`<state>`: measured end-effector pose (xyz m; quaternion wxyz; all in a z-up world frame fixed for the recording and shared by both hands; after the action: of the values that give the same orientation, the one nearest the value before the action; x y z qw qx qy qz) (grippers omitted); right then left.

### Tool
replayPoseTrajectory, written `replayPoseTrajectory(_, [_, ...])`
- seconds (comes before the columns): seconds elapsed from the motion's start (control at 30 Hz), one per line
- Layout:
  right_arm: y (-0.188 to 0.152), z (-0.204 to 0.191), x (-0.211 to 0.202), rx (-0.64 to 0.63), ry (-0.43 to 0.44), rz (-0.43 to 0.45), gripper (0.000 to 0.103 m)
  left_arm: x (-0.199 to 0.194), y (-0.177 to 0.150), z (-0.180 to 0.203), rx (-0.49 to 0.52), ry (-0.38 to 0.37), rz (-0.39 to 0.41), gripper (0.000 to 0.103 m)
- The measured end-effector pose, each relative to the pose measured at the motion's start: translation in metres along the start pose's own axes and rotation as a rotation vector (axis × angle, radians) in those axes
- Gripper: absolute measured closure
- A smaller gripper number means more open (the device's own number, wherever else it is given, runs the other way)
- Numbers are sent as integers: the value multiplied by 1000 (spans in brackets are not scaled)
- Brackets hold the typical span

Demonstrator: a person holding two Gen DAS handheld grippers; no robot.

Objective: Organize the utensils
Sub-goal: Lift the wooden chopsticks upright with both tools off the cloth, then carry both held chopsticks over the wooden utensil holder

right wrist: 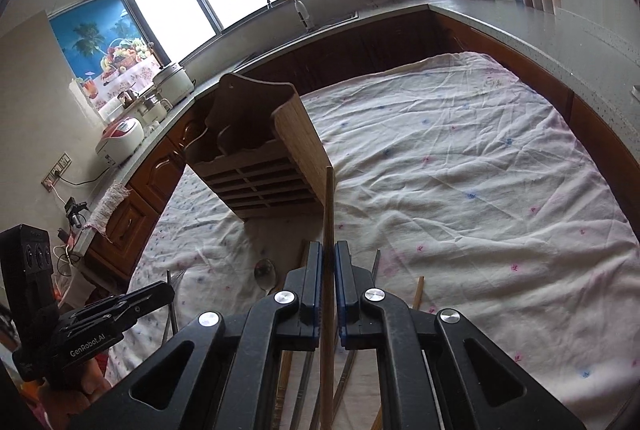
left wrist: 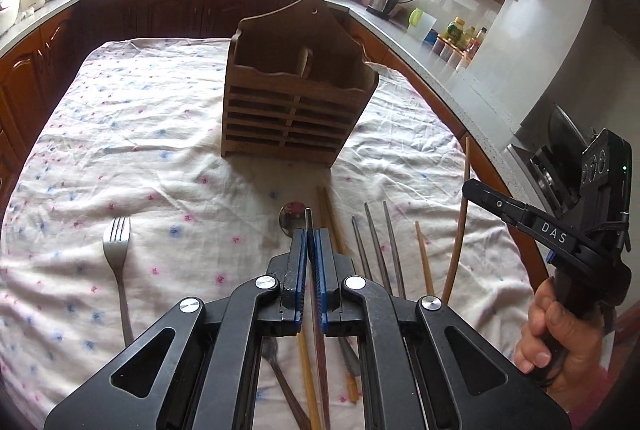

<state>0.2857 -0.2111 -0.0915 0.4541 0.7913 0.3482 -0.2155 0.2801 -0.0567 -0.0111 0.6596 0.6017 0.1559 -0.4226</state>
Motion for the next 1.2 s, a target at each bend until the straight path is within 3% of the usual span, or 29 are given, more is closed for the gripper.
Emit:
replayPoseTrajectory(0.7, [9, -29, -76, -66, 23, 141, 98, -80, 17, 7, 0, -58, 183, 100])
replayPoseTrajectory(1.2, [38, -46, -85, -82, 66, 218, 98, -109, 53, 4, 14, -40, 295, 100])
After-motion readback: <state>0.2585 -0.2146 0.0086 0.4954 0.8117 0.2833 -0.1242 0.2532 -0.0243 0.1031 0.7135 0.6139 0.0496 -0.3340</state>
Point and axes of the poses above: each gripper's, at about its wrist camera, not at the fingertips, and x roughly the way its jaws point, z to its right, y to its top, the point moved 4 cm from there along x, roughly the way its jaws point, and after that the axes turned 5 degrees about x, right-handed, at the moved point
